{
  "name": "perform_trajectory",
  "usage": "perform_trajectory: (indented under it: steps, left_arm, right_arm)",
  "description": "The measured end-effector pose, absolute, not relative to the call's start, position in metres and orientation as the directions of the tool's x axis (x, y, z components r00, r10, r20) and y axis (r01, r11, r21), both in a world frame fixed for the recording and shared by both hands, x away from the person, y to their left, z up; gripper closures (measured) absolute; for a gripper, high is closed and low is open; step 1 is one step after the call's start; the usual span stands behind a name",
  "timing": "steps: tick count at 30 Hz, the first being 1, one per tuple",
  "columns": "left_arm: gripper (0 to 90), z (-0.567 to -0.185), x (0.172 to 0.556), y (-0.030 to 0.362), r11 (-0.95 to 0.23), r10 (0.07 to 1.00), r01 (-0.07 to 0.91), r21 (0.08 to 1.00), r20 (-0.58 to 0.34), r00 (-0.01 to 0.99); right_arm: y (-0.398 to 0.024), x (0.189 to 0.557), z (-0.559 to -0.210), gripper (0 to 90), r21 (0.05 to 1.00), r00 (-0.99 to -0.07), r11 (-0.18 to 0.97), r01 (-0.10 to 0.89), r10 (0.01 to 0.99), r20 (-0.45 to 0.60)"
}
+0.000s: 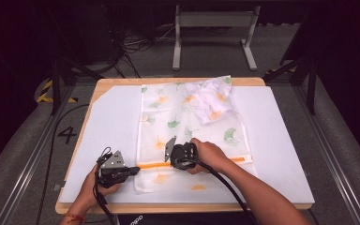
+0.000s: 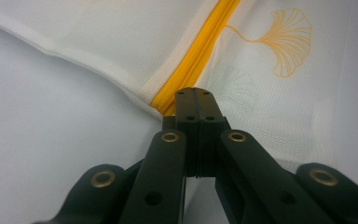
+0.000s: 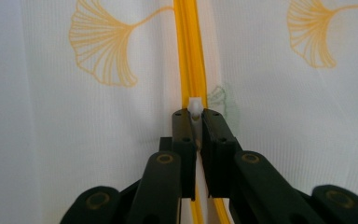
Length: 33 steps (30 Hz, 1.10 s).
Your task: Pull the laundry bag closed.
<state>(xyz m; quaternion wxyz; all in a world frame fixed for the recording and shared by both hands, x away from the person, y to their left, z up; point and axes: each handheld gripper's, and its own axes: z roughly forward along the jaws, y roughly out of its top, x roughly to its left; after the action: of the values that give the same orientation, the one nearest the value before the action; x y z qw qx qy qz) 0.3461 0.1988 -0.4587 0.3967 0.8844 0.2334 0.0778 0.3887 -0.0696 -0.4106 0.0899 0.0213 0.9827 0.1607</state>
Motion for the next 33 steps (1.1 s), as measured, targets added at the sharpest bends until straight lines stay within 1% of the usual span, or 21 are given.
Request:
perform_trajectory:
  steps: [24,33]
  left_arm:
    - [90.0,-0.459,0.346,0.199,-0.575,0.475,0.352,0.738,-0.049,0.879]
    - [90.0,-0.459,0.346,0.199,-0.575,0.475,0.354,0.738,-0.051,0.878]
  right_arm:
    - [-0.127,0.388,-0.407,84.4,0.332,-0.976,0.939,0.094,0.152,-0.156]
    - [-0.149,0.386,-0.407,84.4,0.331,-0.969,0.936,0.119,0.182,-0.167]
